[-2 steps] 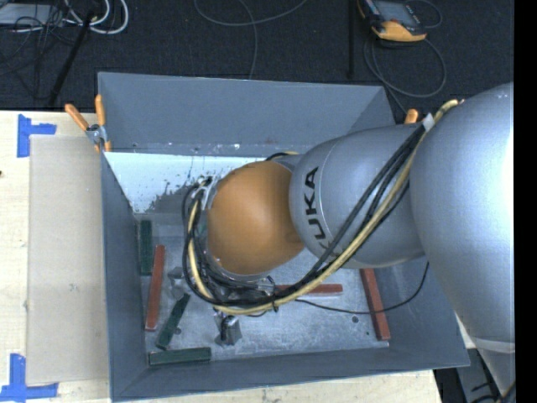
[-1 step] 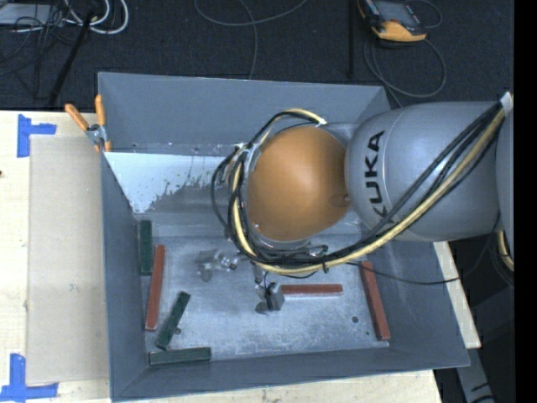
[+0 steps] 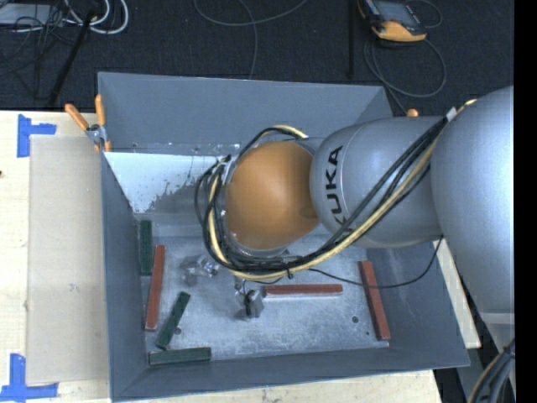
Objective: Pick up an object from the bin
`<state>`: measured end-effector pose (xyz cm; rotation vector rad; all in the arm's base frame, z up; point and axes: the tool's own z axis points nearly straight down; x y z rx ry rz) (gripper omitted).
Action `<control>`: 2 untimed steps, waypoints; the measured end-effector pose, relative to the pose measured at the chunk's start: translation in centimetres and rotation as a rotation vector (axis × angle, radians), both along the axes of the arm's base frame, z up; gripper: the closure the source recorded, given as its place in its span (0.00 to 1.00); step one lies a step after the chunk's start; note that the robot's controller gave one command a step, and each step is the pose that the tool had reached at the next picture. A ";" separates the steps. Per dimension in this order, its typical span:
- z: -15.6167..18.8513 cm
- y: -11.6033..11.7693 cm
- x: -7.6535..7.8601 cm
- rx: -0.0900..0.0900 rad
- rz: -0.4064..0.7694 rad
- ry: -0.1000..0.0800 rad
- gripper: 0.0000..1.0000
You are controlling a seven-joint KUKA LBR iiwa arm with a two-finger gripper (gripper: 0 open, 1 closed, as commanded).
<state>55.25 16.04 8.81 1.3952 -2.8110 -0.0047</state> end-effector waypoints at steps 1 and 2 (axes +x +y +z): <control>-1.8 8.2 0.0 0.001 0.269 -0.005 0.00; -1.9 8.6 0.4 0.002 0.699 -0.004 0.00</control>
Offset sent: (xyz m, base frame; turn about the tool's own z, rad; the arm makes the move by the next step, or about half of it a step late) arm 0.0004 0.0811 -0.0181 -0.2711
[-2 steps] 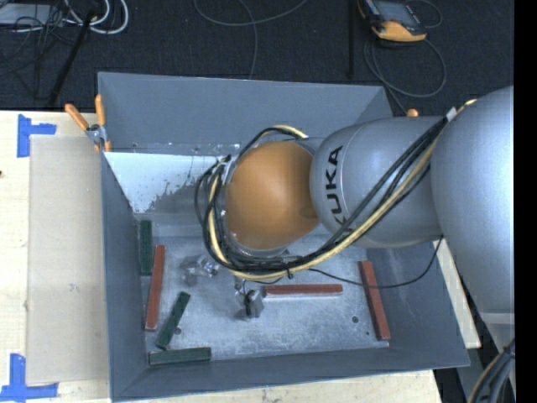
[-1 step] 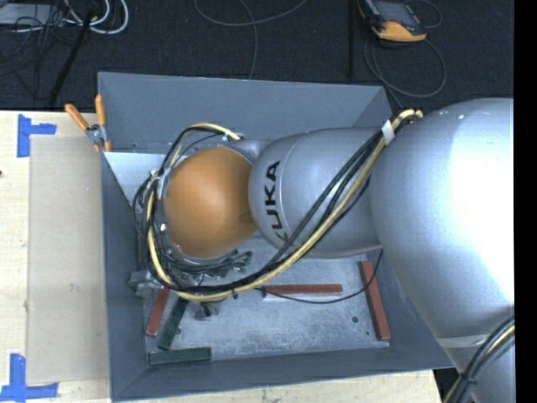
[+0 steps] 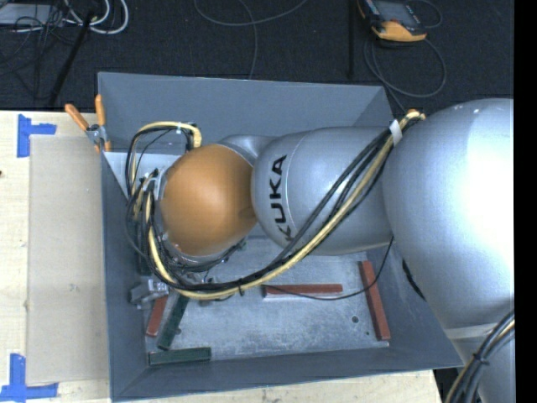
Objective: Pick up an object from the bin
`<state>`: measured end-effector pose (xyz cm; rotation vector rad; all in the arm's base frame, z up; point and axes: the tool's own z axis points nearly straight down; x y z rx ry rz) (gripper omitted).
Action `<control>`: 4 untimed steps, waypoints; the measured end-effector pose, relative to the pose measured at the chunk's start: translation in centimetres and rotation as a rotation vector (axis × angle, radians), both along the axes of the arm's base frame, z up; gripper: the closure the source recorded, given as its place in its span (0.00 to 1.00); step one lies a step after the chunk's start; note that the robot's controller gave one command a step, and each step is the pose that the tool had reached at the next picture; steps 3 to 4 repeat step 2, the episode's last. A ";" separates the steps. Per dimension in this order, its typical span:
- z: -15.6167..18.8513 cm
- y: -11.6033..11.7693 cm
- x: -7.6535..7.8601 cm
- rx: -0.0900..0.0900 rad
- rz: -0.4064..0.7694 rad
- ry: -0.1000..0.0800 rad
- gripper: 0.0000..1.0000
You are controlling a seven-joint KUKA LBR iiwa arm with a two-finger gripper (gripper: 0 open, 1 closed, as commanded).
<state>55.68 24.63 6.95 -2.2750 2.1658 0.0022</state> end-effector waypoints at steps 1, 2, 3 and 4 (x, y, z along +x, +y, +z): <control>0.0 0.0 0.0 0.001 -0.004 0.001 1.00; 13.6 -2.3 -7.3 0.001 0.053 -0.004 1.00; 13.6 -2.3 -7.3 0.001 0.053 -0.004 1.00; 13.6 -2.3 -7.3 0.001 0.053 -0.004 1.00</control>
Offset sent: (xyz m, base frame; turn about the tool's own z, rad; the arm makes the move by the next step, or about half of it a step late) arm 0.0000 0.0000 0.0000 0.0000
